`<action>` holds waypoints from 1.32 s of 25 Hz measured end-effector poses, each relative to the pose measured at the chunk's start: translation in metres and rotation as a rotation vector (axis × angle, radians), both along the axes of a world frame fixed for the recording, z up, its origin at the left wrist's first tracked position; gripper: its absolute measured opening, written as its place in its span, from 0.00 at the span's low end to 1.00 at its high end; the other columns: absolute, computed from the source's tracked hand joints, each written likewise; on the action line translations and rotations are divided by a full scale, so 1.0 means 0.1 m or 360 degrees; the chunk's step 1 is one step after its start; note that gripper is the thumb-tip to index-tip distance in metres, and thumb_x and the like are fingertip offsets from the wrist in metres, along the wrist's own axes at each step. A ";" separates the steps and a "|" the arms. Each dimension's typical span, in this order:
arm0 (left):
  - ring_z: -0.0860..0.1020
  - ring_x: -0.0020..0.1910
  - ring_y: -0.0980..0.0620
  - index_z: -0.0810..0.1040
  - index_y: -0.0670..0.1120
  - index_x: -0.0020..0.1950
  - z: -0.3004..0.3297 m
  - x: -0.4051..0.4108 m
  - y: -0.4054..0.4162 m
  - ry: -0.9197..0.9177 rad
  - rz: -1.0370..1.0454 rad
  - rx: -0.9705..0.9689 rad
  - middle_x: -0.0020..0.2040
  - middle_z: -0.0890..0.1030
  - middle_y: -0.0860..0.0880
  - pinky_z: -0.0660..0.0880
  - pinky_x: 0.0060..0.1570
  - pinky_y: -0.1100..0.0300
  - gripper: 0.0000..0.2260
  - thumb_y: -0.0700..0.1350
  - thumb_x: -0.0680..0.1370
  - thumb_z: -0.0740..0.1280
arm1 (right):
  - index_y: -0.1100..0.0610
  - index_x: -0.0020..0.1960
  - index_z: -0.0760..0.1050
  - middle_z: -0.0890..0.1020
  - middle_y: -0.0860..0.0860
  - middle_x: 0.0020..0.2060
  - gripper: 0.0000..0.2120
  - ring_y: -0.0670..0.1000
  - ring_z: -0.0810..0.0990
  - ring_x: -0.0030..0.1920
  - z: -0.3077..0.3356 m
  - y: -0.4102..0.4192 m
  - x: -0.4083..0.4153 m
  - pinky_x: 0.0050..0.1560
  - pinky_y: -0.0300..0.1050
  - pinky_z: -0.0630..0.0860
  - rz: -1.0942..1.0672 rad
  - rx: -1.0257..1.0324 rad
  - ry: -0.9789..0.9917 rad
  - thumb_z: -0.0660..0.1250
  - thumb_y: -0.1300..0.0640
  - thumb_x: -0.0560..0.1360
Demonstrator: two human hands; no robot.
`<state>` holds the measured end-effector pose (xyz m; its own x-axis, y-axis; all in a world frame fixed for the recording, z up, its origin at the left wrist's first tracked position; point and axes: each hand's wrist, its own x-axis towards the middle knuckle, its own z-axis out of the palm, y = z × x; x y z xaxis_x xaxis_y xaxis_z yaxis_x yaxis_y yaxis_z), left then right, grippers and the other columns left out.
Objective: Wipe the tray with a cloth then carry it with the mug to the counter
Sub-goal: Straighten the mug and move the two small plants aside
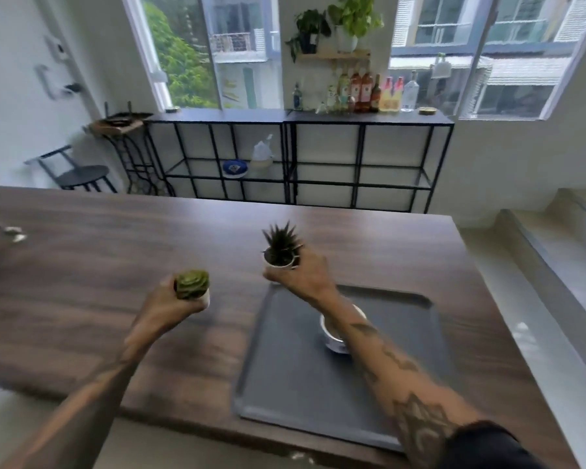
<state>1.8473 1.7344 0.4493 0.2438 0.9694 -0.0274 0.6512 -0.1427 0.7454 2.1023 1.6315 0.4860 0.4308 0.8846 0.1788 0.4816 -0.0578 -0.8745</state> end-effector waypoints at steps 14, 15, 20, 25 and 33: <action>0.78 0.59 0.45 0.59 0.55 0.76 -0.66 -1.10 -0.23 -0.0365 0.0191 -0.0032 0.65 0.74 0.45 0.77 0.58 0.47 0.47 0.46 0.64 0.82 | 0.59 0.74 0.62 0.76 0.55 0.60 0.42 0.55 0.76 0.60 -0.59 0.47 -1.14 0.67 0.52 0.72 0.0192 -0.0463 0.0024 0.77 0.57 0.65; 0.77 0.55 0.47 0.63 0.60 0.73 -0.65 -1.17 -0.34 -0.0328 0.0300 0.0163 0.62 0.74 0.48 0.78 0.55 0.51 0.40 0.53 0.65 0.79 | 0.59 0.74 0.64 0.77 0.57 0.61 0.39 0.55 0.77 0.60 -0.51 0.34 -1.01 0.66 0.51 0.74 0.0184 -0.0415 -0.0018 0.76 0.57 0.67; 0.77 0.44 0.53 0.77 0.57 0.56 -0.19 -0.48 -0.73 -0.0345 -0.0030 0.0987 0.48 0.77 0.54 0.71 0.47 0.73 0.11 0.48 0.74 0.68 | 0.58 0.59 0.79 0.85 0.53 0.48 0.15 0.47 0.83 0.44 -0.09 -0.51 0.02 0.49 0.29 0.78 -0.0240 0.0075 -0.0268 0.70 0.60 0.73; 0.80 0.55 0.43 0.81 0.42 0.60 -0.03 0.99 -0.73 -0.0088 -0.0588 0.0516 0.58 0.80 0.43 0.74 0.60 0.55 0.12 0.38 0.77 0.67 | 0.64 0.58 0.80 0.83 0.60 0.54 0.13 0.59 0.82 0.54 -0.44 -1.21 0.93 0.59 0.48 0.76 -0.0681 -0.0145 -0.0559 0.66 0.65 0.74; 0.52 0.81 0.48 0.60 0.52 0.79 -0.92 1.48 -0.91 0.0710 -0.0761 0.0503 0.82 0.56 0.48 0.48 0.78 0.51 0.24 0.56 0.83 0.52 | 0.53 0.77 0.58 0.56 0.51 0.79 0.25 0.51 0.50 0.79 -1.33 -1.55 1.04 0.78 0.49 0.41 -0.0508 -0.0741 -0.1005 0.51 0.48 0.82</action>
<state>1.9950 1.6433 0.3571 0.6739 0.7377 0.0405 0.6963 -0.6525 0.2992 2.2058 1.4764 0.3530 0.6142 0.7804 0.1172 0.7710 -0.5617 -0.3002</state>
